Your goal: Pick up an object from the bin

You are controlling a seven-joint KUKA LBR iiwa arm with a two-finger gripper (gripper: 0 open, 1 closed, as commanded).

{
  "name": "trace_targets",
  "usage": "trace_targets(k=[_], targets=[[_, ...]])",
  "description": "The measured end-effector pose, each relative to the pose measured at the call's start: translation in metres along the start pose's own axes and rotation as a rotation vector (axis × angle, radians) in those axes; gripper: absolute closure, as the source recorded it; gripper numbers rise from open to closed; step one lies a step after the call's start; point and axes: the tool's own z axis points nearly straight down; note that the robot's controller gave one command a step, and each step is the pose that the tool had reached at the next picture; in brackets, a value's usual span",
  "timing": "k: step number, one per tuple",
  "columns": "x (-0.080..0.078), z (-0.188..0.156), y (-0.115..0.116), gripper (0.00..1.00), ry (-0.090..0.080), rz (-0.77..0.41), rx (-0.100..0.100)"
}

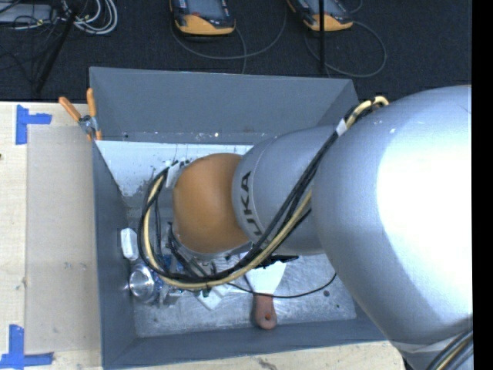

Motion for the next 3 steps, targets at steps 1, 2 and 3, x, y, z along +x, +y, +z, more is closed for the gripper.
trace_targets(k=[1, 2, 3], targets=[[0.0, -0.122, -0.006, 1.0, 0.023, 0.065, 0.008], [0.0, -0.122, -0.006, 1.0, 0.023, 0.066, 0.008], [0.002, -0.106, -0.002, 1.0, 0.023, 0.071, 0.008]])
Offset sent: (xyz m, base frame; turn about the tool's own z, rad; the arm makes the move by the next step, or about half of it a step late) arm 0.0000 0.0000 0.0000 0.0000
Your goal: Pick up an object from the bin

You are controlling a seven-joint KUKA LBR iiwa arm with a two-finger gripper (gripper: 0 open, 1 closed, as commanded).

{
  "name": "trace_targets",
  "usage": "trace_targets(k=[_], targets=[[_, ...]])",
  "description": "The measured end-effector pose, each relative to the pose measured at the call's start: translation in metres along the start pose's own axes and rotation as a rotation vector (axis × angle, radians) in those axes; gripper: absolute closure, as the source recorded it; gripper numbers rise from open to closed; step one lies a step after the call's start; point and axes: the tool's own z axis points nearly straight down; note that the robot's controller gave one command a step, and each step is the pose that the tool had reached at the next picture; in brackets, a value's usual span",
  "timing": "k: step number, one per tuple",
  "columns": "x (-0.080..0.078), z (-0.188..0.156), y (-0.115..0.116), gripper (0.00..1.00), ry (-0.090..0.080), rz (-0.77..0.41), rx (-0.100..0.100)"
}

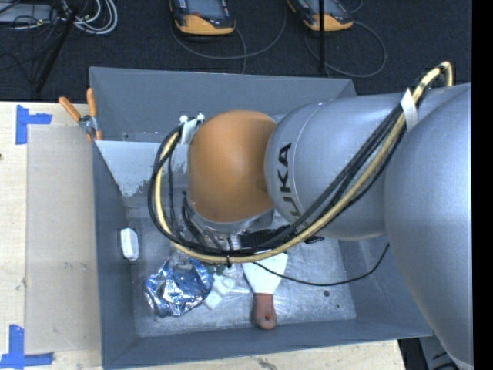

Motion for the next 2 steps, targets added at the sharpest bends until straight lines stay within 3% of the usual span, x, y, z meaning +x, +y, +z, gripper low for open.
trace_targets(k=[1, 2], targets=[[-0.002, -0.015, 0.002, 1.0, 0.003, -0.133, 0.002], [0.009, -0.205, -0.003, 1.0, -0.01, -0.2, -0.004]])
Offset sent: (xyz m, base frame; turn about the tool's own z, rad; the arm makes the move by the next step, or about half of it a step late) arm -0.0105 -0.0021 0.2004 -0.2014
